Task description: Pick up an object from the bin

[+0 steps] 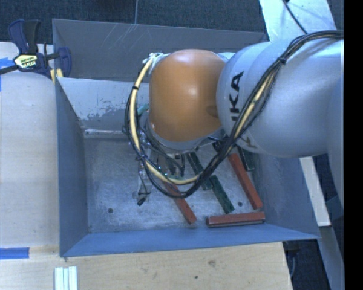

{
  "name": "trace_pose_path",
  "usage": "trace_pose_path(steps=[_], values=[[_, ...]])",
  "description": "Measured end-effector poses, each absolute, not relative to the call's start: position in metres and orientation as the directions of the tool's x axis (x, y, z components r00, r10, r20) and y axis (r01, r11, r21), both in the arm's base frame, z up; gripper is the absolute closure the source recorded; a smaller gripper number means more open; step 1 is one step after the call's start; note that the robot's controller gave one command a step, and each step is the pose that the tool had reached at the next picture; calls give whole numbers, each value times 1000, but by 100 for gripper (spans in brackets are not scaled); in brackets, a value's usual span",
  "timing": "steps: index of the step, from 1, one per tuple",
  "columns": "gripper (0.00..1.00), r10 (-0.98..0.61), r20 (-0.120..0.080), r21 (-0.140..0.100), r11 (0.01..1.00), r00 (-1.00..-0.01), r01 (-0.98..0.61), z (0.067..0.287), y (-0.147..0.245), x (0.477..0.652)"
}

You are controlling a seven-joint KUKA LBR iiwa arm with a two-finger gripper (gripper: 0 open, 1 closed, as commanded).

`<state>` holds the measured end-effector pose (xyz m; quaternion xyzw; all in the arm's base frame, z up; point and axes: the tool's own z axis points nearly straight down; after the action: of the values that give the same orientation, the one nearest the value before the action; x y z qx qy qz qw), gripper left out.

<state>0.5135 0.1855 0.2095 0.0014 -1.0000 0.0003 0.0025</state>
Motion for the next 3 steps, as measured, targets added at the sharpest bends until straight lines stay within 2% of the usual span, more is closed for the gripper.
trace_pose_path(steps=[1,2,3], values=[[0,-259,5,-2,966,-966,-259,85,98,523],[0,-151,0,-3,988,-988,-151,80,-50,490],[0,-206,-3,1,979,-979,-206,70,18,514]])
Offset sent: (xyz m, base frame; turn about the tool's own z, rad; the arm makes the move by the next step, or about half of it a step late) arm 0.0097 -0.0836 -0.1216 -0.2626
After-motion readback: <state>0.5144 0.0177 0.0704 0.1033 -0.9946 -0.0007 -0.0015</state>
